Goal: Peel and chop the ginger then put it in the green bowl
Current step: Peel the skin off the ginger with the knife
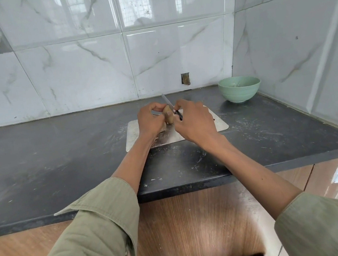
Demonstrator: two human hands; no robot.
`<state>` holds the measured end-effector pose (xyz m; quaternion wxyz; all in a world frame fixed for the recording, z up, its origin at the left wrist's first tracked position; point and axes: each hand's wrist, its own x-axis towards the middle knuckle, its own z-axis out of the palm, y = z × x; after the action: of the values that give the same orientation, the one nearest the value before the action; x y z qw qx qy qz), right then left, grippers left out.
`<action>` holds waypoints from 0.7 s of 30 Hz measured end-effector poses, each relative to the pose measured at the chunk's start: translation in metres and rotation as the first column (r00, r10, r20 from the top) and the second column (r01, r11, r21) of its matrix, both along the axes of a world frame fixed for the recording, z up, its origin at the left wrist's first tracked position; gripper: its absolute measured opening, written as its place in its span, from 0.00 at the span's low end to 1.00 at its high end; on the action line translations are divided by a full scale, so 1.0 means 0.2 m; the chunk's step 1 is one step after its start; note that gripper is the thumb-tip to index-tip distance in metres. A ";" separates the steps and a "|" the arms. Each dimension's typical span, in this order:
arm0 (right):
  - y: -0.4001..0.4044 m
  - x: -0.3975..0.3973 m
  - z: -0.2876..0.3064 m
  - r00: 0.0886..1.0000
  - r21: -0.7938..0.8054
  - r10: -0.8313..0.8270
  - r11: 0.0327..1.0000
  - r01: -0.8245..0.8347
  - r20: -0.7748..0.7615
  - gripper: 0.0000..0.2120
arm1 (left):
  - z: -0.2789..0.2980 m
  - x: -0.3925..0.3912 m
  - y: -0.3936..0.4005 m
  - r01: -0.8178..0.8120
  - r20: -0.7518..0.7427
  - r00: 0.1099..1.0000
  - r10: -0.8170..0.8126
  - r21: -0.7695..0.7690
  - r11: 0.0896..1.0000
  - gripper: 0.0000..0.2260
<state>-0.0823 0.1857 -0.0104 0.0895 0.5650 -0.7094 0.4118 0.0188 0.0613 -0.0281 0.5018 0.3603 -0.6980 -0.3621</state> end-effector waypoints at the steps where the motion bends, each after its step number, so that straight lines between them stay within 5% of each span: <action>1: -0.01 0.00 0.01 1.000 0.008 0.004 1.000 -0.004 0.000 0.07 | 0.00 0.00 -0.01 0.007 0.003 1.000 -0.007 0.000 1.000 0.11; 9: 0.01 -0.02 0.02 0.999 0.035 0.001 0.999 0.000 -0.038 0.03 | 0.01 -0.02 0.00 0.028 0.026 0.999 -0.028 -0.019 0.999 0.10; 16: -0.01 -0.02 0.05 0.993 0.038 0.011 0.999 -0.016 0.118 0.07 | 0.01 -0.02 0.00 0.013 0.069 0.998 -0.009 -0.062 0.998 0.08; 21: 0.03 0.01 0.00 0.999 0.049 -0.032 0.998 0.031 0.033 0.07 | 0.00 -0.01 -0.01 -0.001 0.011 1.000 0.001 0.017 1.000 0.09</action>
<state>-0.0804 0.1910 -0.0101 0.0704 0.5488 -0.7294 0.4023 0.0168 0.0599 -0.0279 0.4951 0.3669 -0.6975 -0.3656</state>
